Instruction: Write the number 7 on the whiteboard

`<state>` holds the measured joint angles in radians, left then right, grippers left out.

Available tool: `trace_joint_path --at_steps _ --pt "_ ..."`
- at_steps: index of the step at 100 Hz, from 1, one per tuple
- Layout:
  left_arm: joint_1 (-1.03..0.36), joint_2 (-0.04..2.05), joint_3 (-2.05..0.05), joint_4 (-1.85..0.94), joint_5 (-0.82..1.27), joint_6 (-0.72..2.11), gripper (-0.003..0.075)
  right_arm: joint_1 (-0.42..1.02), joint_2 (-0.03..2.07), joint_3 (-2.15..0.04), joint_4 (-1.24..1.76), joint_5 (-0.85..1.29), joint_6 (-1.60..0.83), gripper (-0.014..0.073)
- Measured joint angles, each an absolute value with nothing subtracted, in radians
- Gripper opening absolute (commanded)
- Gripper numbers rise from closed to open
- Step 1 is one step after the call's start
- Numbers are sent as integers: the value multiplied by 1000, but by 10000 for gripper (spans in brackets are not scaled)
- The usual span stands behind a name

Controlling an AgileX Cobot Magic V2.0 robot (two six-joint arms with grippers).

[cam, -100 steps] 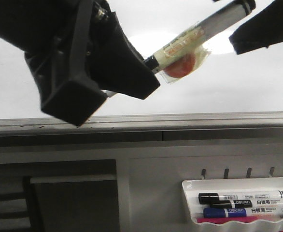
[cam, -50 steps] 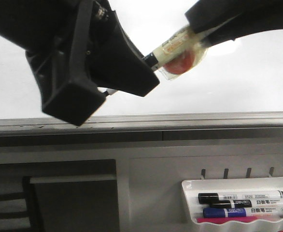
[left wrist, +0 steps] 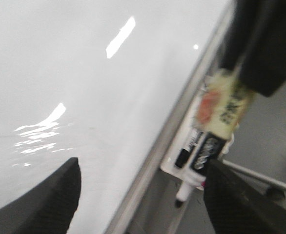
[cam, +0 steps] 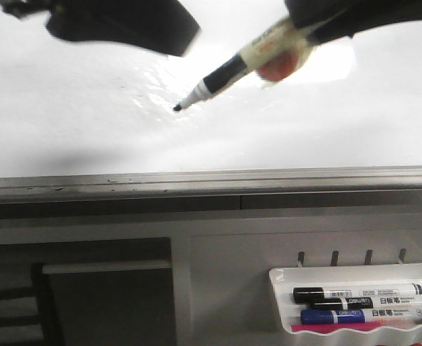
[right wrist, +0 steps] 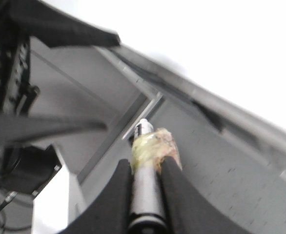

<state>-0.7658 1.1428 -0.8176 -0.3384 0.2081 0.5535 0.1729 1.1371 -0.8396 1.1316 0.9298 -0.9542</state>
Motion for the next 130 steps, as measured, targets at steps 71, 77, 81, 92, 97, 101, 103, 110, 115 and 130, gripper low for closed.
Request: trace_joint_path --at_steps 71,77,81,92,97,101,103,110,115,130 --pt "-243 729 -550 -678 30 552 493 173 1035 -678 1658 545 -1506 -63" --pt "-243 727 -546 -680 30 552 493 173 1074 -678 1727 554 -1567 -63" --pt "-243 727 -548 -680 30 552 493 173 1100 -680 1748 557 -1592 -63" --pt "-243 727 -548 -680 30 552 493 173 1165 -703 1775 559 -1632 -63" --pt "-243 727 -548 -680 28 552 493 173 1196 -718 1778 559 -1645 -63" --pt "-243 727 -548 -680 28 552 493 173 1213 -732 1783 559 -1652 -63" --pt "-243 727 -548 -680 28 552 493 173 1223 -737 1783 559 -1655 -63" --pt "-243 727 -546 -680 28 552 493 173 1251 -761 1788 559 -1657 -63" --pt "-243 727 -546 -680 28 552 493 173 1270 -778 1790 559 -1659 -63" --pt "-243 727 -546 -682 28 552 493 175 1313 -792 1797 553 -1659 -63"
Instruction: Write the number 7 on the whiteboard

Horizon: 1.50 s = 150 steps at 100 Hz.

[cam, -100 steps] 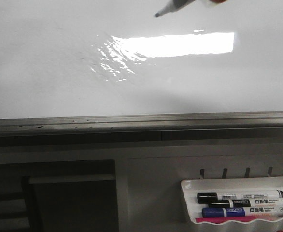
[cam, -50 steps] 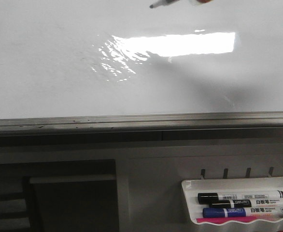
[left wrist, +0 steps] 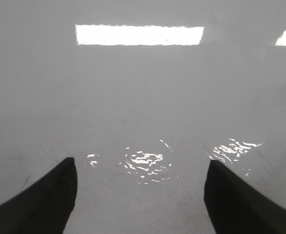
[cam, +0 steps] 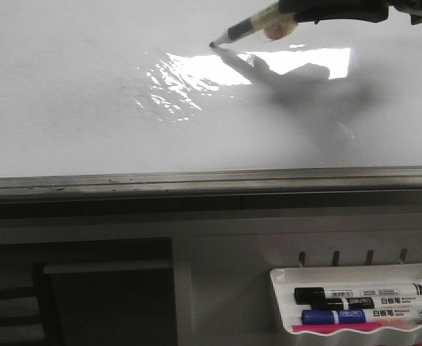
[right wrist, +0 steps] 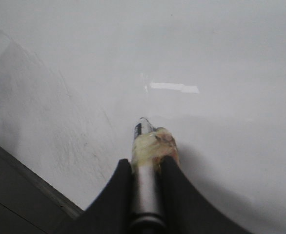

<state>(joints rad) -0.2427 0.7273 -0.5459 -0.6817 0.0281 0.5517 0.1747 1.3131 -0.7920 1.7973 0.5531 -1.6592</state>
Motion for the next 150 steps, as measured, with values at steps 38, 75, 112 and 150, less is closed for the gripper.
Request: trace_joint_path --at_steps 38,75,112,150 --pt "-243 727 -546 -682 28 552 493 181 1221 -739 1799 423 -1660 -63" --pt "-243 727 -546 -682 26 552 493 181 1216 -688 1813 457 -1658 -63" --pt "-243 727 -546 -682 28 550 493 221 1190 -581 1674 607 -1547 -62" --pt "-605 812 -570 -674 102 722 493 221 1075 -714 1126 748 -1036 -62"
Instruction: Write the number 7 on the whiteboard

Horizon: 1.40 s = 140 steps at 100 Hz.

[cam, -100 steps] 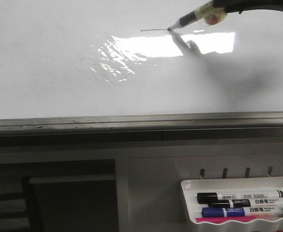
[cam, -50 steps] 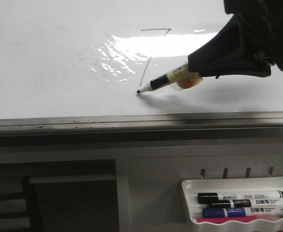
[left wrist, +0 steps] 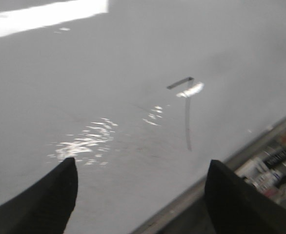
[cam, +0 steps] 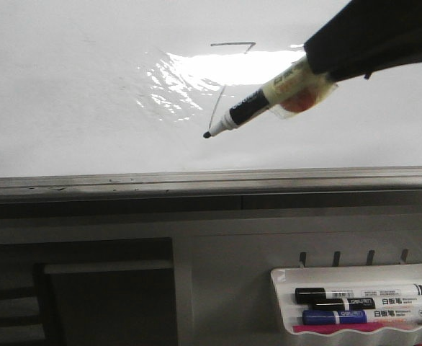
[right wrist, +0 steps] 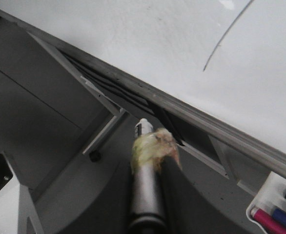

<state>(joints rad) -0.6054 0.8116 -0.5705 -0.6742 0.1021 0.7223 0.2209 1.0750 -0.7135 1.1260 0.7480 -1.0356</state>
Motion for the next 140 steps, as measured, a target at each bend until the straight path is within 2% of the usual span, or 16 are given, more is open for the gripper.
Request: trace_joint_path --at_steps 16,35,60,84,115,125,140 --pt "-820 938 -570 -660 16 815 493 221 1075 -800 1021 840 -939 -62" --pt "-973 1099 -595 -576 -95 840 493 221 1075 -836 959 904 -899 -62" --pt "-1001 1273 -713 -548 -101 843 493 221 1075 -838 952 934 -896 -62" --pt "-1001 1318 -748 -548 -101 843 486 221 1075 -838 950 936 -894 -62" --pt "-1004 1318 -753 -541 -68 843 199 221 1075 -838 950 937 -894 -62" --pt "-1007 1318 -753 -526 -58 843 154 221 1075 -838 954 937 -894 -62" --pt "-1007 1318 -753 -511 -52 843 147 221 1075 -839 962 941 -895 -62"
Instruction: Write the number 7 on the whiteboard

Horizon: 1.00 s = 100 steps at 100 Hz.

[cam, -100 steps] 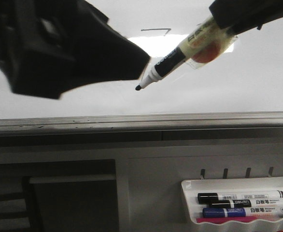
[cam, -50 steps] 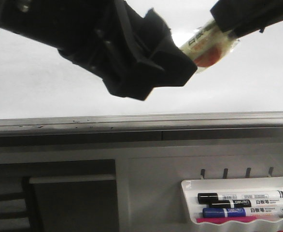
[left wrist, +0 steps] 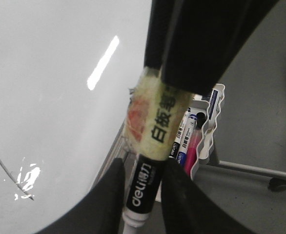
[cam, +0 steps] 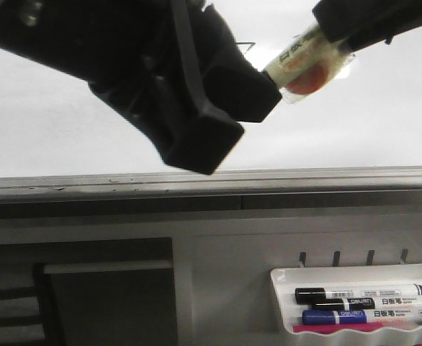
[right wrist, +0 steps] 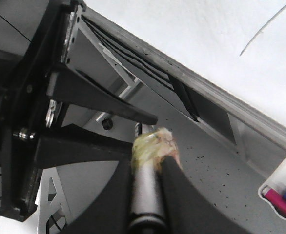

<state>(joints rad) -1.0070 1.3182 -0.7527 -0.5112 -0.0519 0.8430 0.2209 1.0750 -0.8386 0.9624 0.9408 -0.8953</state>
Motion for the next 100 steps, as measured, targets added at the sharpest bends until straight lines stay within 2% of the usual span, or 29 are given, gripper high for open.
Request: trace_joint_path --at_steps 12,24,29,36,49,56,73,100 --pt "-1007 1318 -753 -507 -48 843 120 221 1075 -839 966 943 -895 -62" --pt "-1009 1318 -753 -495 -39 854 -22 221 1075 -839 967 945 -895 -60" --pt "-1009 1318 -753 -486 -34 862 -20 221 1075 -839 967 948 -895 -39" --pt "-1009 1318 -753 -481 -30 868 -20 221 1075 -839 967 950 -895 50" --pt "-1009 1318 -753 -493 -30 868 -20 221 1075 -839 983 955 -895 325" --pt "-1009 1314 -753 -526 -30 864 -20 221 1073 -839 985 966 -895 400" --pt "-966 1253 -753 -608 -39 858 -20 191 1015 -839 944 959 -895 396" --pt "-774 1106 -753 -1012 -43 852 -20 -4 841 -836 726 891 -802 396"
